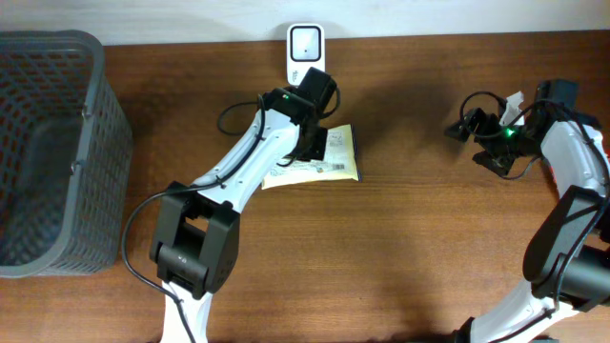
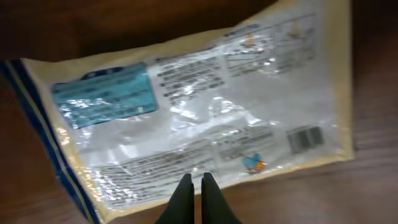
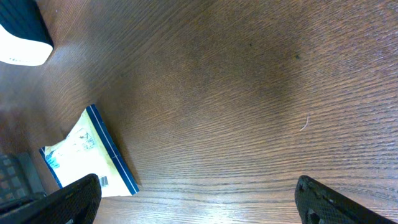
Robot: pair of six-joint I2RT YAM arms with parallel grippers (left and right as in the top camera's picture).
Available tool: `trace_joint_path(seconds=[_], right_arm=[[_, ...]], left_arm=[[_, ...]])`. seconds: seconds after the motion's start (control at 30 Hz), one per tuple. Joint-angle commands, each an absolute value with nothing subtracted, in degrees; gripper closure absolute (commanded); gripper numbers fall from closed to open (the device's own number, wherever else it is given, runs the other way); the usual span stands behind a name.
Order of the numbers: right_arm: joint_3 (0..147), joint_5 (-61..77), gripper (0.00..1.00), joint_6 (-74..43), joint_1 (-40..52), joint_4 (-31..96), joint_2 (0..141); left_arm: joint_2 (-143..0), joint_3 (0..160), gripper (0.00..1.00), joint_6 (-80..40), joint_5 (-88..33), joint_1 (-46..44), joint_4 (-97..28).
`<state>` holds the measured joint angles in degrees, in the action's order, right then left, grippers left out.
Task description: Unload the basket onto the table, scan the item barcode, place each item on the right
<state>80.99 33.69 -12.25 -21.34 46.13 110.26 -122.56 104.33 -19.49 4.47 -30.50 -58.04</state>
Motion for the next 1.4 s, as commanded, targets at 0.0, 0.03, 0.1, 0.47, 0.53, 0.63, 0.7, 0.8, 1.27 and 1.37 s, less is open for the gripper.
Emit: trace_joint_path(seconds=[0.0,0.03,0.1,0.47,0.53,0.63,0.7,0.8,1.27,1.37], right_arm=[[81.0,33.8,0.01,-12.5,-21.4,46.1,110.3],[81.0,33.8,0.01,-12.5,-21.4,46.1,110.3],[81.0,33.8,0.01,-12.5,-21.4,46.1,110.3],[81.0,33.8,0.01,-12.5,-21.4,46.1,110.3],[81.0,33.8,0.01,-12.5,-21.4,46.1,110.3],[81.0,33.8,0.01,-12.5,-21.4,46.1,110.3],[81.0,33.8,0.01,-12.5,-21.4,46.1,110.3],[81.0,33.8,0.01,-12.5,-21.4,46.1,110.3],[81.0,34.1,0.01,-12.6,-21.3,46.2,110.3],[81.0,39.9,0.01,-12.6,-21.3,46.5,110.3]], left_arm=[[-124.5,100.3,0.84,-18.8,7.4,-30.4,-56.2],[-125.8,100.2,0.83,-18.8,7.4,-30.3,-56.3],[-126.7,100.2,0.78,-18.8,7.4,-30.3,-56.2],[-125.8,143.0,0.01,-18.8,8.9,-24.8,-86.7],[-125.8,150.3,0.01,-18.8,13.4,-22.6,-88.9],[-125.9,150.9,0.01,-18.8,15.7,-18.8,-89.4],[-125.9,149.6,0.01,-18.8,15.7,-17.0,-91.3],[-125.9,149.0,0.01,-18.8,15.7,-16.6,-92.4],[-125.9,149.0,0.01,-18.8,15.7,-16.6,-92.3],[-125.9,149.0,0.01,-18.8,15.7,-16.6,-92.3]])
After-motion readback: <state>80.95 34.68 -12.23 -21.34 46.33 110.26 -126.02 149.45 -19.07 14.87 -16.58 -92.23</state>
